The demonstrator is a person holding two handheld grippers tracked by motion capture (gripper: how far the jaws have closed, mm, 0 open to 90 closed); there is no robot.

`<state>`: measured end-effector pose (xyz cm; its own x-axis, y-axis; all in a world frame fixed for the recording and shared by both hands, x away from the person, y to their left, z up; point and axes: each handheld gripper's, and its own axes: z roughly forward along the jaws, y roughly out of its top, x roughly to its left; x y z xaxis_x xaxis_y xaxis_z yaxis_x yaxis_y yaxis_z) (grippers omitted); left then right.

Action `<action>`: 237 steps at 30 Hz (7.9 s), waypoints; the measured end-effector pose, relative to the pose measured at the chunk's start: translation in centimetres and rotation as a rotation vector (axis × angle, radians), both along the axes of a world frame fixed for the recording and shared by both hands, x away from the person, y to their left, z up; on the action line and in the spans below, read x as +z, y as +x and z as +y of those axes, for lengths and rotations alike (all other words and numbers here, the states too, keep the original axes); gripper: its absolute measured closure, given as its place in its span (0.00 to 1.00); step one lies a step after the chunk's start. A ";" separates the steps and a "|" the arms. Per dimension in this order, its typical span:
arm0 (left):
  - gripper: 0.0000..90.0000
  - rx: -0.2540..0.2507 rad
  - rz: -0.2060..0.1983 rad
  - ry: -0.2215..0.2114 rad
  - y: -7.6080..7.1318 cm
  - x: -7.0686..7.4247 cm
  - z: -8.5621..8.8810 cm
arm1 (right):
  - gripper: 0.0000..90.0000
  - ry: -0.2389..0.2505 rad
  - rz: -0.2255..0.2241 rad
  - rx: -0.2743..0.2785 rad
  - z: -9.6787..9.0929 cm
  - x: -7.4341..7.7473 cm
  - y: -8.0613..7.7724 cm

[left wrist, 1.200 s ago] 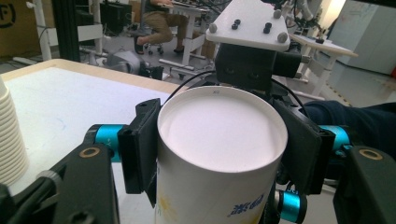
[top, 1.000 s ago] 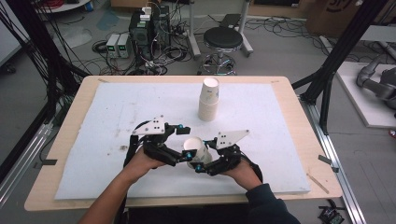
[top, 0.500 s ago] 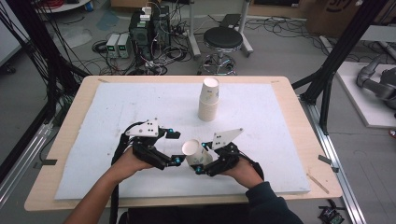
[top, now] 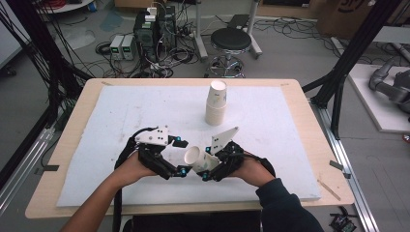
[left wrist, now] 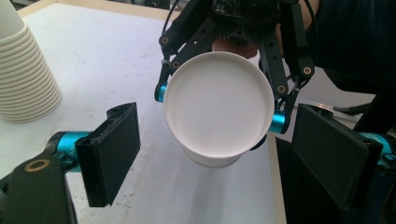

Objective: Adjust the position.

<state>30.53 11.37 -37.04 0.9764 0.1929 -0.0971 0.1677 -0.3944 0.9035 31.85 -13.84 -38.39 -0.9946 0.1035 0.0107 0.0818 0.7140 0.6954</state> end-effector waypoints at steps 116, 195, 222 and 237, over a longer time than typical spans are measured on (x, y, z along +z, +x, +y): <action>0.42 -0.092 -0.021 -0.331 -0.8 -2.9 0.8 | 0.30 0.442 0.035 -0.008 -4.4 -1.6 -1.6; 0.21 -0.073 -0.041 0.350 0.0 -0.9 -2.0 | 0.37 -0.212 -0.025 0.055 1.9 3.1 0.4; 0.41 -0.107 0.031 0.310 0.8 -1.8 -2.8 | 0.27 -0.215 -0.011 0.055 2.5 3.0 0.3; 0.40 0.059 0.038 0.105 0.7 -3.4 1.1 | 0.24 0.087 -0.013 -0.152 -2.7 3.5 0.1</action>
